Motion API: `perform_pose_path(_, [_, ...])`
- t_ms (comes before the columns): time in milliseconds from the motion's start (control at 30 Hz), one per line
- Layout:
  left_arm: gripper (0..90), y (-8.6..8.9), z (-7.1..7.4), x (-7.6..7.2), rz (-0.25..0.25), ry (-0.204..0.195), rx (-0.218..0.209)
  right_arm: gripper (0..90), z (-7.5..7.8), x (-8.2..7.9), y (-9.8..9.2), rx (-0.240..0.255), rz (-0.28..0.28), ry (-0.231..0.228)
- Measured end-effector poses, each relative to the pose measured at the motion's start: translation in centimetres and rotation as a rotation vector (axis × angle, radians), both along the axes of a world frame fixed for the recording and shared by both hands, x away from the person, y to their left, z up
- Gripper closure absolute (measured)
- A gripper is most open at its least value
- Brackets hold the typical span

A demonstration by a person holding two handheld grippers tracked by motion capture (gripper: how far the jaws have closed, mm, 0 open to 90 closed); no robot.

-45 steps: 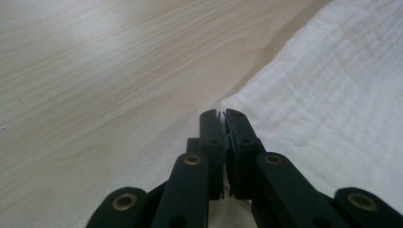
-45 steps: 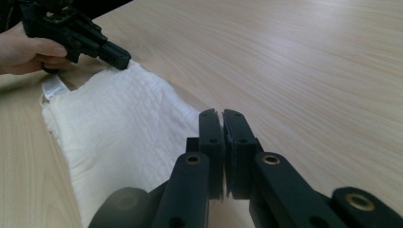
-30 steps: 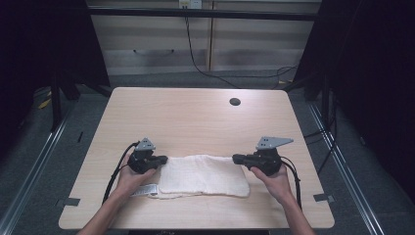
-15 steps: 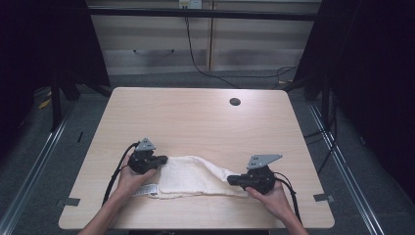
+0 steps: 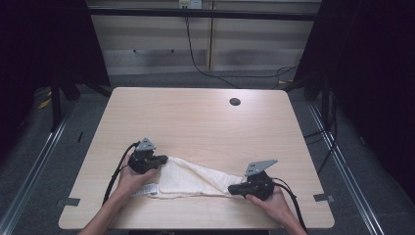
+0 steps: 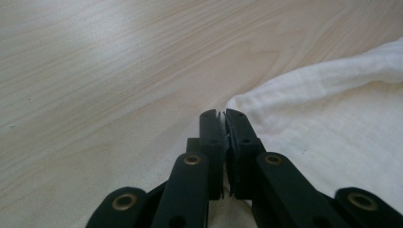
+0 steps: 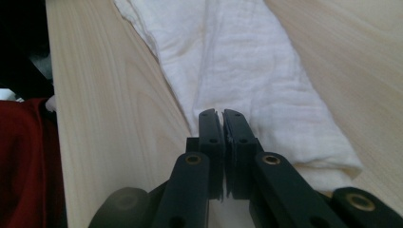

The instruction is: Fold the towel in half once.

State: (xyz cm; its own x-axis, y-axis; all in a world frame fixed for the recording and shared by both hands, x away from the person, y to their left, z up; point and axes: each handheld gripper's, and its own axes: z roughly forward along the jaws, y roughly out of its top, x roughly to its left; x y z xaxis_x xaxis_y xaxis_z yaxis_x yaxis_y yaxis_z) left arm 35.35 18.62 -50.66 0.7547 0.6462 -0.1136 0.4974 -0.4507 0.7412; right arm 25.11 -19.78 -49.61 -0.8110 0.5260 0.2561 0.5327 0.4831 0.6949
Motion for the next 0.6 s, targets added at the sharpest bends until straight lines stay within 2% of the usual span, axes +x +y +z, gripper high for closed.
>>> perform_pose_path(200, [86.3,-0.1,0.1,0.1,0.005,0.005,0.006,87.4,-0.3,0.5,0.2,-0.025,-0.016,0.009])
perform_pose_path(333, [86.3,-0.2,0.5,-0.1,0.007,-0.006,-0.013,87.6,-0.3,0.7,0.3,-0.037,-0.034,0.011])
perform_pose_path(500, [86.3,0.1,1.7,-0.4,0.012,-0.044,-0.064,87.7,-0.2,1.1,0.4,-0.046,-0.064,0.028])
perform_pose_path(600, [86.2,0.3,2.3,-0.5,0.019,-0.062,-0.1,87.7,-0.2,1.4,0.4,-0.049,-0.075,0.018])
